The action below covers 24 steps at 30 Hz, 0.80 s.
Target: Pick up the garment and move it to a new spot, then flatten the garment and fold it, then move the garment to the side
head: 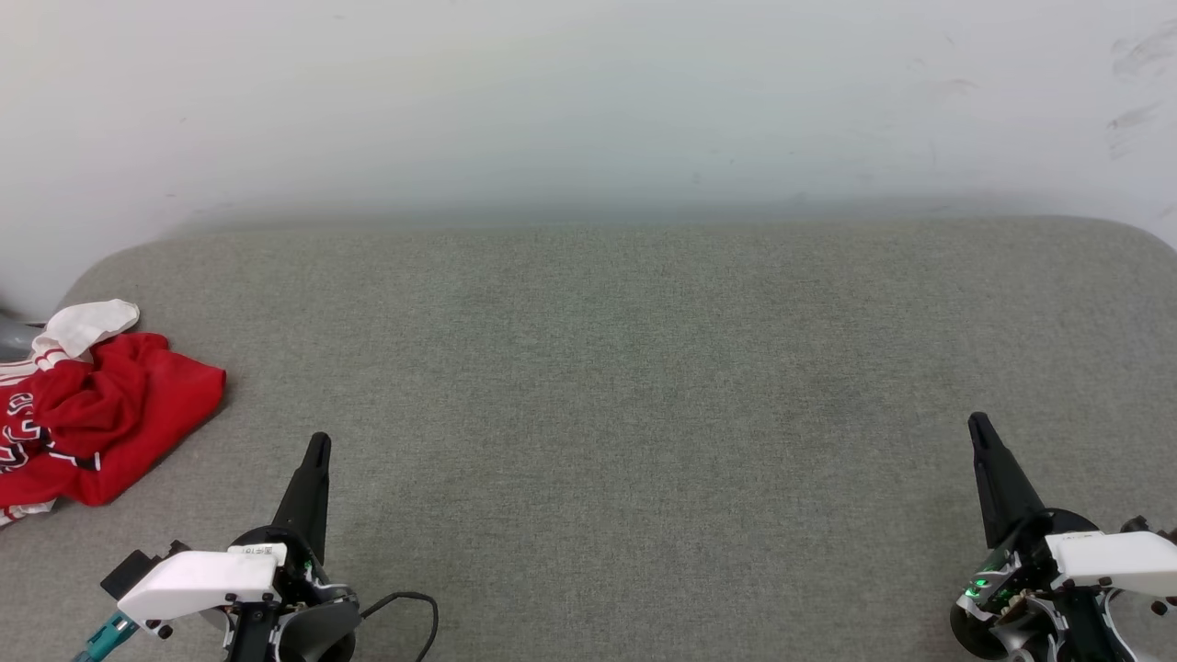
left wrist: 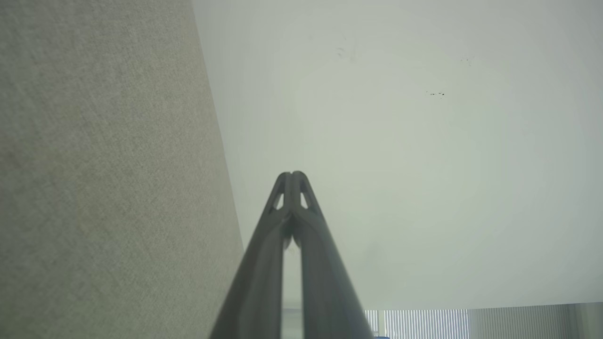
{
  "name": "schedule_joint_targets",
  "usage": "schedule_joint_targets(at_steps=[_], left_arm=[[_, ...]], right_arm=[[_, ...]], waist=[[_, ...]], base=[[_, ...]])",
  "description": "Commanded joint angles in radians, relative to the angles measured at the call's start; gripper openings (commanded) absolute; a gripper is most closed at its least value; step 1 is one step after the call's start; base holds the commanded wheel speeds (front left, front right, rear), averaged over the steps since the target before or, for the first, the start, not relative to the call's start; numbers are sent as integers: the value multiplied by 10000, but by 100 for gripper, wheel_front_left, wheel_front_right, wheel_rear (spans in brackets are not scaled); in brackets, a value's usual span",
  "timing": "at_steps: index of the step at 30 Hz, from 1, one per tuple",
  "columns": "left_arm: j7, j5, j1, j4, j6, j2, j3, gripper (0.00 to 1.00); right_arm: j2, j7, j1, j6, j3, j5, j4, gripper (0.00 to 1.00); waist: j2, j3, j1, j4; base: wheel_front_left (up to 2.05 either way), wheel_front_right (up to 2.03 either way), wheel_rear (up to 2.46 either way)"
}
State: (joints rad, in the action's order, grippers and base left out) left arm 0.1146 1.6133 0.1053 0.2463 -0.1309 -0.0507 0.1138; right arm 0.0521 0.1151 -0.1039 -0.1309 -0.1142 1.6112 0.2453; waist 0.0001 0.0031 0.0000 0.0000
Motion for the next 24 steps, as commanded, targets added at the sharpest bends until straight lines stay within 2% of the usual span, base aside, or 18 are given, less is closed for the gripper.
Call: schedule_joint_targets(at_steps=[1, 24], left_arm=[[18, -5, 87, -9, -22, 11, 20, 0], [18, -5, 87, -9, -24, 11, 16, 0]], right_arm=[[-39, 6, -109, 3, 4, 34, 4, 0], [-39, 6, -109, 3, 3, 34, 4, 0]], waist=[[-1, 0, 0, 0], [-1, 0, 0, 0]], base=[[0, 0, 0], [0, 0, 0]])
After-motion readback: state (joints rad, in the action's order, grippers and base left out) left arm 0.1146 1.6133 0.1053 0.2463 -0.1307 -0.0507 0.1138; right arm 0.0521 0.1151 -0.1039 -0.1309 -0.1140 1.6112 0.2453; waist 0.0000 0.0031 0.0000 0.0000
